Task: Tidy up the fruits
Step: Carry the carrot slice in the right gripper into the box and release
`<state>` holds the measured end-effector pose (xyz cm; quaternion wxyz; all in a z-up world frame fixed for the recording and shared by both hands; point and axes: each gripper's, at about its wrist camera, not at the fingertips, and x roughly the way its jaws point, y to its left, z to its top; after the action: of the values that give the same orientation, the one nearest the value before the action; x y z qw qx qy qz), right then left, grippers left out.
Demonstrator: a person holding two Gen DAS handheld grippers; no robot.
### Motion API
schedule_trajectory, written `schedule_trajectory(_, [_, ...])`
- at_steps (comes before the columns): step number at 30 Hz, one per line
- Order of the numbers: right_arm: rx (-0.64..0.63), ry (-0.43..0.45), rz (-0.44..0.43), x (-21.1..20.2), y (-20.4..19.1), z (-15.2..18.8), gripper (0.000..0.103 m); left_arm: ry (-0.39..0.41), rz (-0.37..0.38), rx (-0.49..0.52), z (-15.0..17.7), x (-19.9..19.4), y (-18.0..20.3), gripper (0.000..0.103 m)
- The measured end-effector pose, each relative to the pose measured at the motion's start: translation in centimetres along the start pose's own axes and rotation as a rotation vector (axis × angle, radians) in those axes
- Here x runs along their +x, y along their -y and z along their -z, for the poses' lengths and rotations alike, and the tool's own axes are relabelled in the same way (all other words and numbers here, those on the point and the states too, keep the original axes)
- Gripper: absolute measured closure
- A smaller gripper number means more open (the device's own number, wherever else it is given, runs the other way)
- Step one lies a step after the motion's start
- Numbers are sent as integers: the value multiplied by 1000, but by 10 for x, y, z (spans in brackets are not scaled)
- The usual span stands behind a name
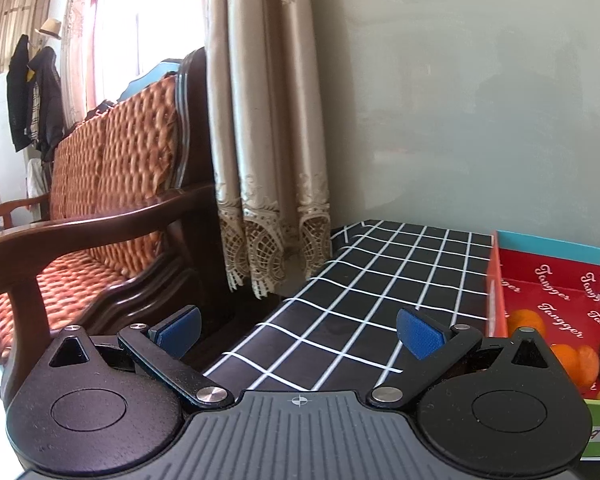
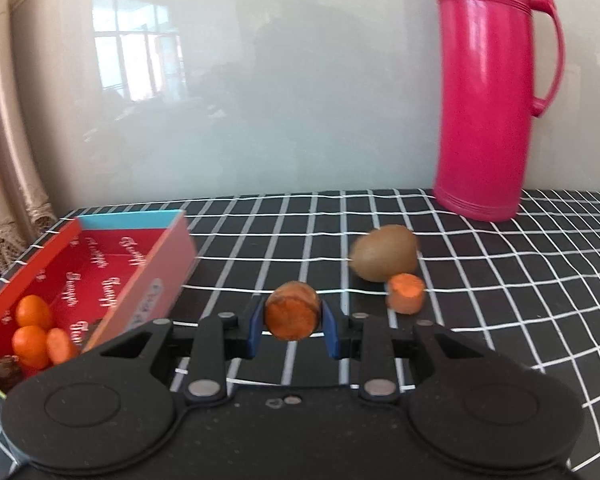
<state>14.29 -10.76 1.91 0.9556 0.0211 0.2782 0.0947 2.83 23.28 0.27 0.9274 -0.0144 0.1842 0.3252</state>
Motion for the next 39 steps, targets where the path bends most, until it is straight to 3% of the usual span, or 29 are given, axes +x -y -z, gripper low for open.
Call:
schedule_trajectory(18, [-90, 46, -167, -8, -76, -1, 74, -11, -36, 1, 0, 8, -31, 0])
schedule_trajectory(23, [-168, 64, -236, -14, -103, 6, 74, -11, -39, -1, 1, 10, -35, 0])
schedule_trajectory(28, [-228, 3, -253, -4, -123, 16, 73, -14, -30, 6, 1, 10, -33, 0])
schedule_trajectory(30, [-245, -28, -231, 1, -127, 20, 54, -14, -27, 8, 2, 9, -31, 0])
schedule_trajectory(31, [-242, -13, -235, -1, -126, 20, 51, -14, -24, 9, 2, 8, -31, 0])
schedule_trajectory(34, [-221, 67, -223, -15, -122, 16, 20, -12, -19, 9, 2, 7, -32, 0])
schedule_trajectory(39, [-159, 145, -187, -24, -102, 8, 18, -14, -11, 13, 1, 5, -27, 0])
